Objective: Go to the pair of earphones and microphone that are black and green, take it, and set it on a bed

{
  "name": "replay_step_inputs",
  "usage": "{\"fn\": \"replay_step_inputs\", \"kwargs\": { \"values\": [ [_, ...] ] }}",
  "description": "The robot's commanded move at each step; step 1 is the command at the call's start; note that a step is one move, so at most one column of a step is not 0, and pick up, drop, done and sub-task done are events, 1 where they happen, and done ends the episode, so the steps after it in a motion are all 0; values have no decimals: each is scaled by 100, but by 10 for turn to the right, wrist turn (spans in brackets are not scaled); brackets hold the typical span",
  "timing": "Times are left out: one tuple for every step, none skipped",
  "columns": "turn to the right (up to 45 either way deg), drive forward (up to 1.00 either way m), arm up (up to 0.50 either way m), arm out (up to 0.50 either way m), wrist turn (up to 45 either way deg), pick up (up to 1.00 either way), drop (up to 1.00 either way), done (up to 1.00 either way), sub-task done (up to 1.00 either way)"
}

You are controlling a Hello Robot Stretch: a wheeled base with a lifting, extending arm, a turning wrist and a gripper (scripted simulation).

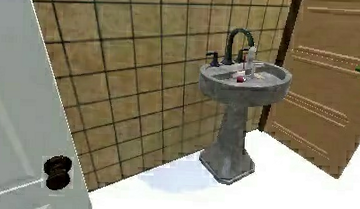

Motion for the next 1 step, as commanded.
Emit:
{"fn": "replay_step_inputs", "kwargs": {
  "values": [
    [-450, 0, 0, 0, 0, 0, 0, 0, 0]
  ]
}}
